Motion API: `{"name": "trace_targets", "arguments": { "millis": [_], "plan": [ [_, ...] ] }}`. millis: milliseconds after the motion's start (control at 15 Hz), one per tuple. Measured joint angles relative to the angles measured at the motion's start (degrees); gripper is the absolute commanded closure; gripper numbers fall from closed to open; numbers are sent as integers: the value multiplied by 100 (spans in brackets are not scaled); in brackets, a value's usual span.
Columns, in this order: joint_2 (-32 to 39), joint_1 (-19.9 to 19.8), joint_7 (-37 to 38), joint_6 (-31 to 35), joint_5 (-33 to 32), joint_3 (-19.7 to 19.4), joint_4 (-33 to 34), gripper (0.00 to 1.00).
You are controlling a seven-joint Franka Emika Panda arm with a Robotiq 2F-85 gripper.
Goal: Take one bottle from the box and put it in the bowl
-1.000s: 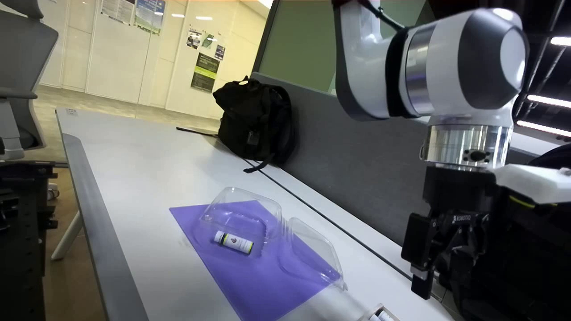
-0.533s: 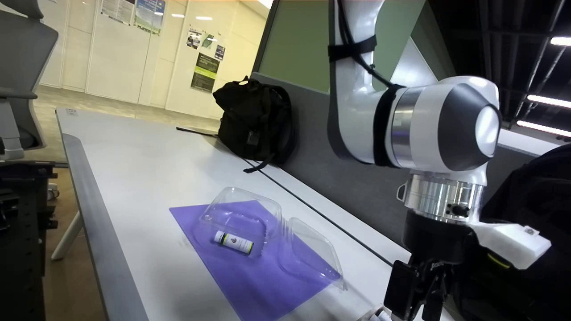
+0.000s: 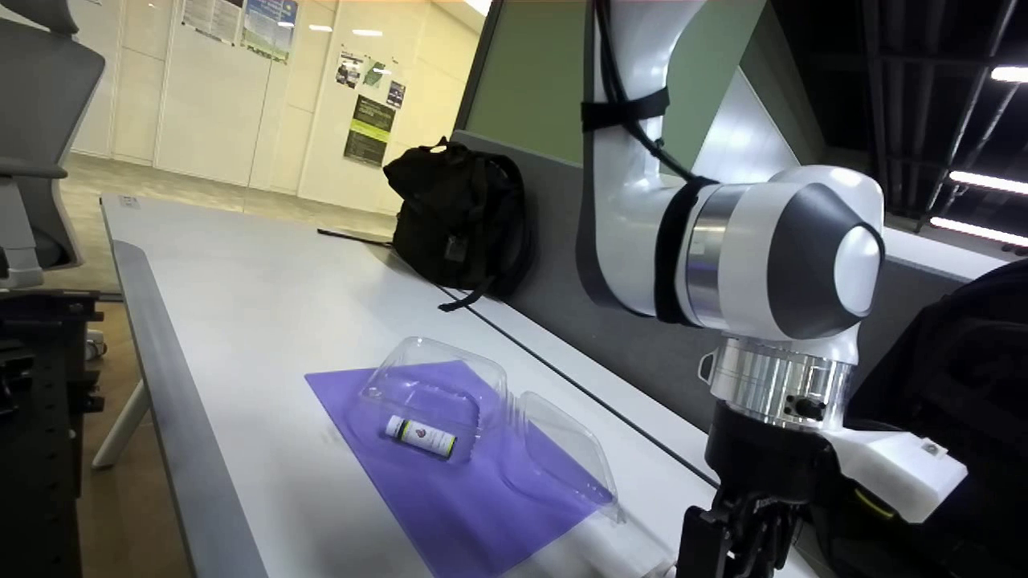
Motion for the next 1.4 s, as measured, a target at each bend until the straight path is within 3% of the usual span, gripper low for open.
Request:
{"name": "trace_targets", "arguments": {
  "millis": [67,200,267,333,467,867,933,1400],
  "plan": [
    [14,-20,-13,10,2,26,-5,25],
    [62,-33,-15,63,2,47,-13,23],
    [92,-33,-15,100,5,50,-19,17],
    [121,-33,-15,128,6,53,-23,61],
    [186,-33,-15,171,8,58,-23,57],
    [194,-46,-12,325,13,58,1,98],
    [199,-50,-11,325,20,58,0,94],
    [166,-86,33,82,330,55,51,94]
  ]
}}
